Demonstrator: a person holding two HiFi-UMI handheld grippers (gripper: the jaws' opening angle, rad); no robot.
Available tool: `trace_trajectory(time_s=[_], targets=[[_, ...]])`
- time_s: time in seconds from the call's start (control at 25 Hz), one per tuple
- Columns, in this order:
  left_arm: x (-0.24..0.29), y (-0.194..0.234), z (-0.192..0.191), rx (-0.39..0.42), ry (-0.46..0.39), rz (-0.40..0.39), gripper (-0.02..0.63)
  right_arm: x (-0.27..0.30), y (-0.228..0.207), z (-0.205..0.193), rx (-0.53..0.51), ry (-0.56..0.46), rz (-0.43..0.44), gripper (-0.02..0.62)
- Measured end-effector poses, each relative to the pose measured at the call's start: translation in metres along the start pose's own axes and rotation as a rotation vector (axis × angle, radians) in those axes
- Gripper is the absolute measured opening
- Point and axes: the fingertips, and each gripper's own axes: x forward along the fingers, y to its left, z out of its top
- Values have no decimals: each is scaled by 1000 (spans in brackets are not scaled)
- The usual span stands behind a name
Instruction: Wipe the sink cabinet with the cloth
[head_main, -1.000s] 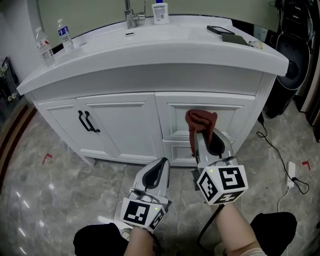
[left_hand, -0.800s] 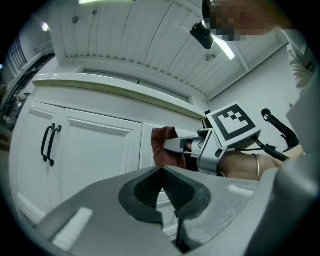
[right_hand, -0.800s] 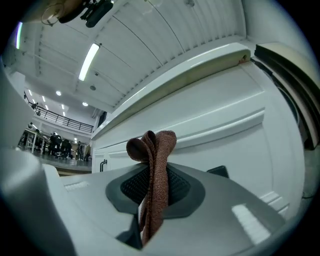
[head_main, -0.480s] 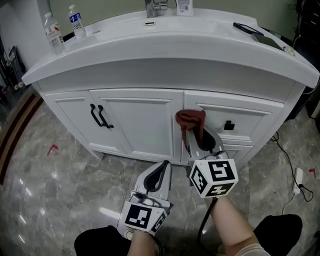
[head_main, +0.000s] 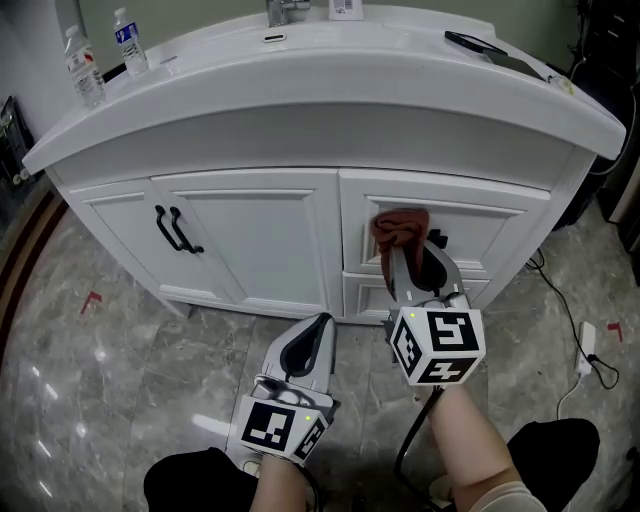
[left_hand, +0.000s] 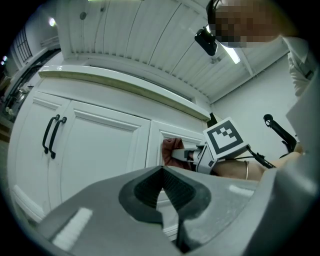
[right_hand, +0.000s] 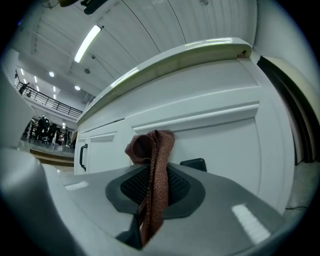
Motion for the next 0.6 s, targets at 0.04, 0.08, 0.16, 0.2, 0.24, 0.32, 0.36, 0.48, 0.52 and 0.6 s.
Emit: trace_trajectory(time_s=[0.04,0.08,0.16,0.2,0.24,0.32,0.36,0.48,0.52,0.6], targets=[[2,-2,0,-1,-1,-4,0,-2,-3,0,9,6,-5,82],[3,-5,1,-3,-2,-8,0,-4,-4,1,15,9,-10,81],[6,-8,2,-10,-6,-14,0,-7,-7,2,15,13,-21,81],[8,-10,3,-15,-8,-17,0,-9,-8,1,12,14,-27,81],[9,-11,3,-20,-10,-19,0,-12,-10,1,10,13,-31,81],[12,-13,2,-30,-11,-20,0,-19,-15,3,8,3,-45,81],[13,-14,2,-35,-12,-21,0,-23,-18,5,5,-6,-56,81],[17,-20,1,-44,-14,-30,0,-32,-25,10,-10,-29,-77,83],[18,-22,0,-44,-14,-33,0,-35,-27,13,-18,-40,-83,83],[22,-28,0,-44,-15,-40,0,-42,-36,17,-30,-61,-105,83]])
